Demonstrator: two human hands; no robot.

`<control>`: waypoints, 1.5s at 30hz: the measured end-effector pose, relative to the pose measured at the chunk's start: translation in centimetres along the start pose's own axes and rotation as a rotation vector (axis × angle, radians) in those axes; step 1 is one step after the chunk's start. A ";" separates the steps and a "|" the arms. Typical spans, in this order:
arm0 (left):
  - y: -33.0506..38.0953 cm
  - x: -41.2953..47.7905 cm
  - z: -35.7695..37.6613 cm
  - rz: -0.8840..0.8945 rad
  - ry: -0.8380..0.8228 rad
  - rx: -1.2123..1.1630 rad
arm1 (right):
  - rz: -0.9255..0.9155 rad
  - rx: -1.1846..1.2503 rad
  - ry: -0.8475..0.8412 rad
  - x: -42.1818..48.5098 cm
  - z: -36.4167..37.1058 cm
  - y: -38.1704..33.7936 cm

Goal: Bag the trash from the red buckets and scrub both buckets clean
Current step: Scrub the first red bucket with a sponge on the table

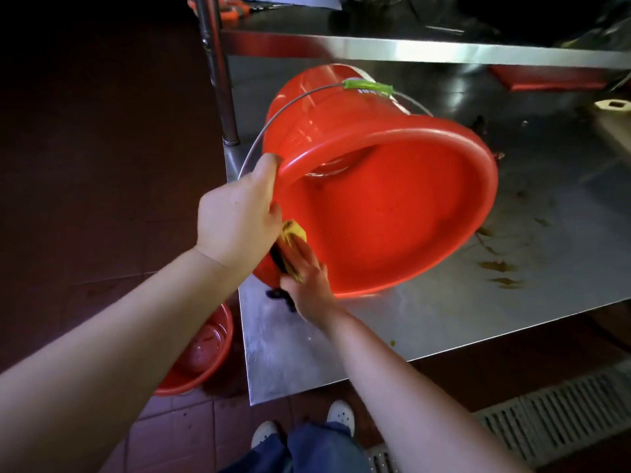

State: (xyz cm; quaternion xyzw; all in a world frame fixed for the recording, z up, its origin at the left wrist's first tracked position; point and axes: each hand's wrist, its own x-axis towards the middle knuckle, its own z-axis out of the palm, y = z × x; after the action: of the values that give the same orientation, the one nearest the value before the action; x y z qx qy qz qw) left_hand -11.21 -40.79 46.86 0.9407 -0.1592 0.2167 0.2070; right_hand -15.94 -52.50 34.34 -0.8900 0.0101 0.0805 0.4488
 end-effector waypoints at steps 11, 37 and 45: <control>-1.7 -2.1 0.2 -0.193 0.068 -0.067 | 0.167 -0.870 0.195 -0.5 -4.6 5.0; -0.6 -3.5 2.0 -0.203 -0.005 -0.169 | 0.436 -0.363 0.162 4.3 -1.6 2.2; -2.1 -3.2 2.2 -0.174 0.013 -0.177 | 0.019 -0.474 0.012 6.3 -3.5 4.1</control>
State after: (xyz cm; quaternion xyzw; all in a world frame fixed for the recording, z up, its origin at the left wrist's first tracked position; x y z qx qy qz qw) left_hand -12.37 -39.29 42.83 0.9276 -0.0941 0.1892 0.3081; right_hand -9.58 -57.46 32.15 -0.9708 0.0022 0.0795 0.2263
